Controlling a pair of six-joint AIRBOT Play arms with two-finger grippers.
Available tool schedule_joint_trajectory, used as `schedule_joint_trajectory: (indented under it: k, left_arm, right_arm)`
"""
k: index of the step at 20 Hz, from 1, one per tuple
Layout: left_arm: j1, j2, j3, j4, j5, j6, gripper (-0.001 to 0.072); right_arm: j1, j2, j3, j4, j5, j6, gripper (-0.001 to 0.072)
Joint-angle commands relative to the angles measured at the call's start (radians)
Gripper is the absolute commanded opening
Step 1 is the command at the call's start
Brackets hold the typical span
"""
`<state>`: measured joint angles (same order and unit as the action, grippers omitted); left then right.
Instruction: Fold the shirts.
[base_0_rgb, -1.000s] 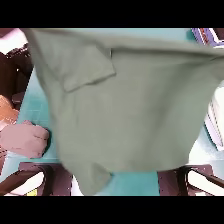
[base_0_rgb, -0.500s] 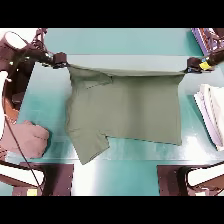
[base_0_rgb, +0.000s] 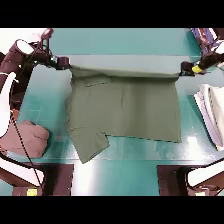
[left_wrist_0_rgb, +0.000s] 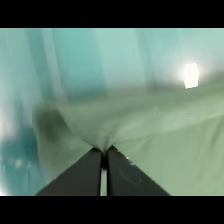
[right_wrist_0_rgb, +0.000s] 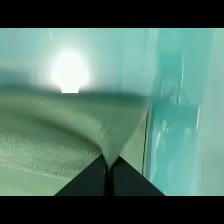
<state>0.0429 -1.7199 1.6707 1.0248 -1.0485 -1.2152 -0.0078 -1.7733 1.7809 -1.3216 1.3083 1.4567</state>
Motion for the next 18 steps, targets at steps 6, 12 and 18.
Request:
schedule_joint_trajectory:
  k: [6, 12, 18]
  left_arm:
    - [0.002, -0.002, -0.145, 0.105, -0.165, -0.045, 0.0022]
    - [0.002, 0.004, -0.156, 0.158, -0.193, -0.146, 0.0484]
    - [0.002, 0.259, -0.365, 0.309, -0.272, -0.219, 0.0486]
  right_arm:
    - [0.026, 0.153, -0.389, -0.031, -0.126, 0.002, 0.0017]
    - [0.026, 0.161, -0.404, 0.092, -0.103, 0.002, 0.0417]
    - [-0.044, 0.380, -0.488, 0.092, -0.034, 0.001, 0.0416]
